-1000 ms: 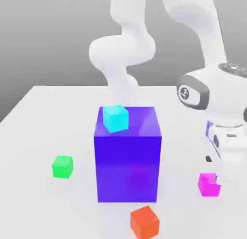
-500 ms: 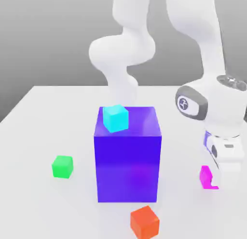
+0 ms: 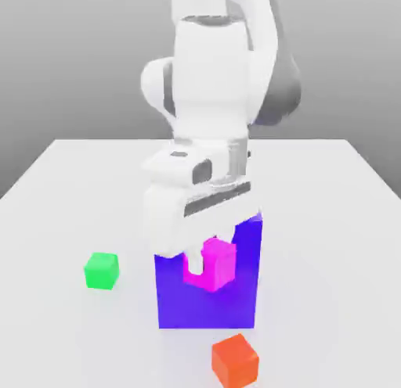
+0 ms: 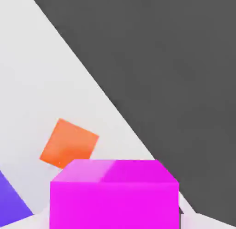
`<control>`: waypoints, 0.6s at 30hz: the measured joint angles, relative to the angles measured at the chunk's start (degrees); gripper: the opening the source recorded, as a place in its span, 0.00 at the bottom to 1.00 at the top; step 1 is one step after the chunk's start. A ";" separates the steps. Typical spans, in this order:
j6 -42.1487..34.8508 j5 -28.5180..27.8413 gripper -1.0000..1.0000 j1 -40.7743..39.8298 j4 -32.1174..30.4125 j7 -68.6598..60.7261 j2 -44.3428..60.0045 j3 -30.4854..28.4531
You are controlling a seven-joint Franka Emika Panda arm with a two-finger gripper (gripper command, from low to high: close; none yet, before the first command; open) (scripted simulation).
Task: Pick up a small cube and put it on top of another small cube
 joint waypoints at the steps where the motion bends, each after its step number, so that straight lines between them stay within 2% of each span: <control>1: -0.29 -0.57 0.00 -2.16 -0.75 0.70 -0.96 -1.43; 7: -1.30 -5.56 0.00 -15.40 -9.20 6.38 -5.15 -7.99; 11: -1.50 -9.51 0.00 -22.13 -17.17 10.83 -6.50 -9.17; 18: 2.81 -4.04 0.00 -18.83 -18.42 7.59 -1.47 -11.90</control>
